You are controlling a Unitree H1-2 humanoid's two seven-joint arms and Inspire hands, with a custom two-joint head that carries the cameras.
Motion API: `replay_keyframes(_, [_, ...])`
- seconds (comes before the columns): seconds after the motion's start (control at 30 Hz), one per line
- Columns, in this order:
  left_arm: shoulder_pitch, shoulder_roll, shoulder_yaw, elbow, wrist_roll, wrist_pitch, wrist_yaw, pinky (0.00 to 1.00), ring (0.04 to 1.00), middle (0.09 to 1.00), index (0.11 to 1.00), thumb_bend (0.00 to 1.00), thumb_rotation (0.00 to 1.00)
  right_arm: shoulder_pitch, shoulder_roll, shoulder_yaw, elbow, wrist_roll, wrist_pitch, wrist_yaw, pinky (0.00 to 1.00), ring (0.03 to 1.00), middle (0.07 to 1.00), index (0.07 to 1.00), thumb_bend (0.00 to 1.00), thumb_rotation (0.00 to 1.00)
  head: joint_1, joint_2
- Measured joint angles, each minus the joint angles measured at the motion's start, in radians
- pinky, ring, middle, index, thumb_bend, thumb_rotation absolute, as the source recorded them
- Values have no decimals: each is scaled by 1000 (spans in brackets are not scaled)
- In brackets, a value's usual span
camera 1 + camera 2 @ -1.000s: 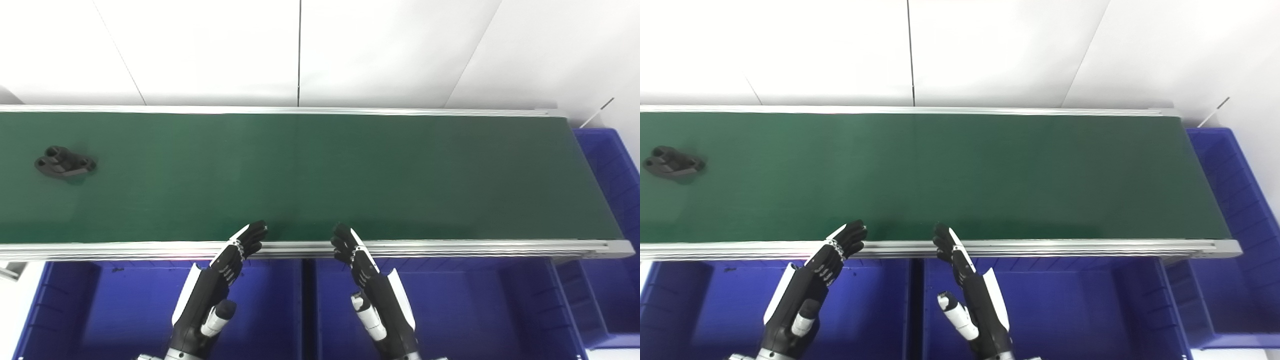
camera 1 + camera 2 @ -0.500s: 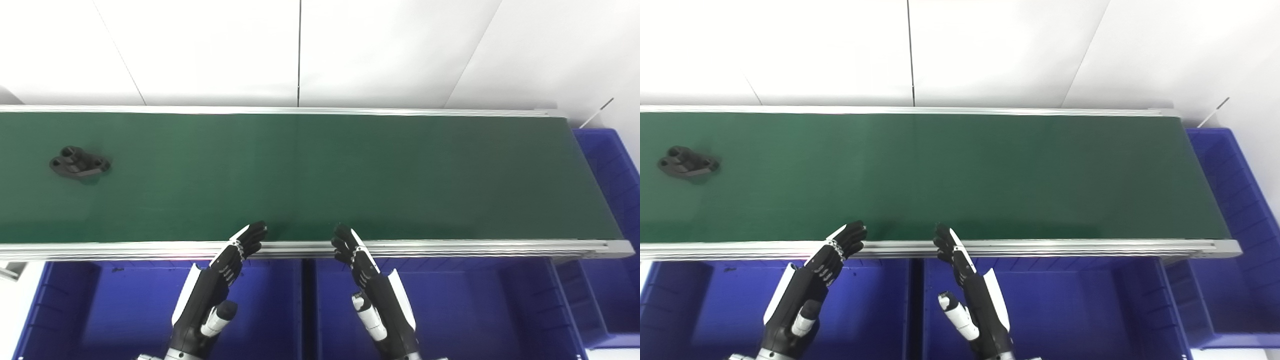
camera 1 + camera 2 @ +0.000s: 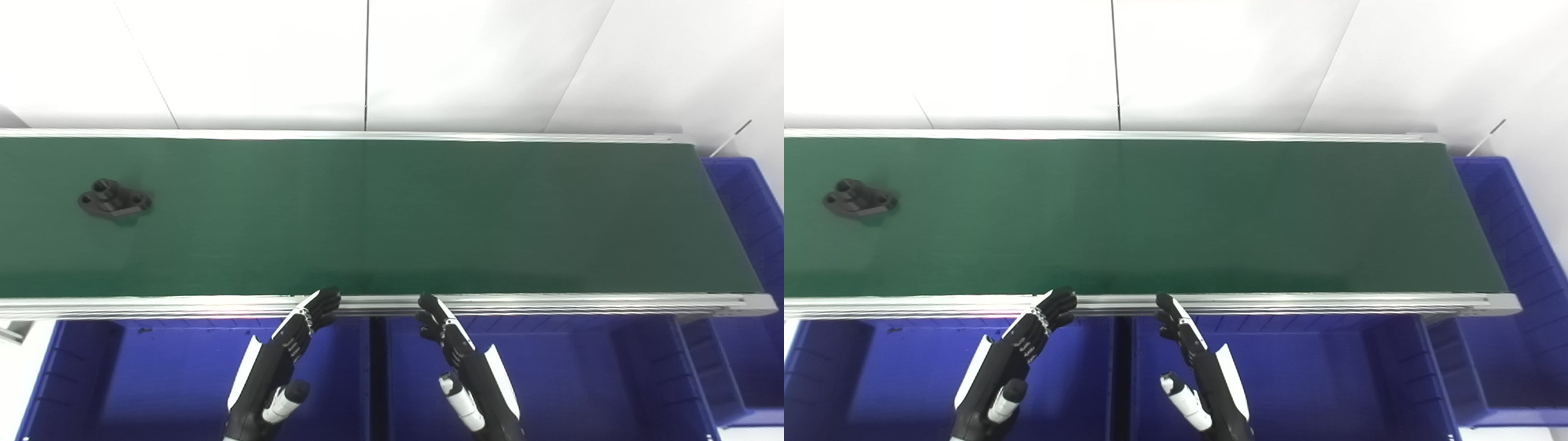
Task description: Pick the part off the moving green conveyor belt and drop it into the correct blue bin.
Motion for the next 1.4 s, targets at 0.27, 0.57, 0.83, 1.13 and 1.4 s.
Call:
replay_keyframes(0.27, [6,-5,8,-6,9,-1,9,857,885,876,854,938,897,60,0,-13,-19,-7,-15,-27,836,905,940,943,810,1000,0,6])
replay_keyframes(0.57, [15,-3,7,-16,4,-1,8,856,886,878,853,923,898,48,2,-1,-16,-4,-15,-22,843,908,940,937,845,1000,-6,-3])
replay_keyframes(0.83, [14,-3,7,-15,4,-1,8,856,886,877,854,915,899,35,1,8,7,-4,-15,-22,871,921,946,934,865,987,-6,-5])
replay_keyframes(1.13, [33,6,5,-11,-12,-1,-2,848,878,869,853,912,906,13,-8,30,12,3,-16,1,896,943,963,944,898,986,9,-26])
replay_keyframes(1.4, [29,6,5,9,-12,-2,-2,842,874,862,848,920,898,9,-8,30,25,7,-16,1,883,937,960,945,887,978,9,-37])
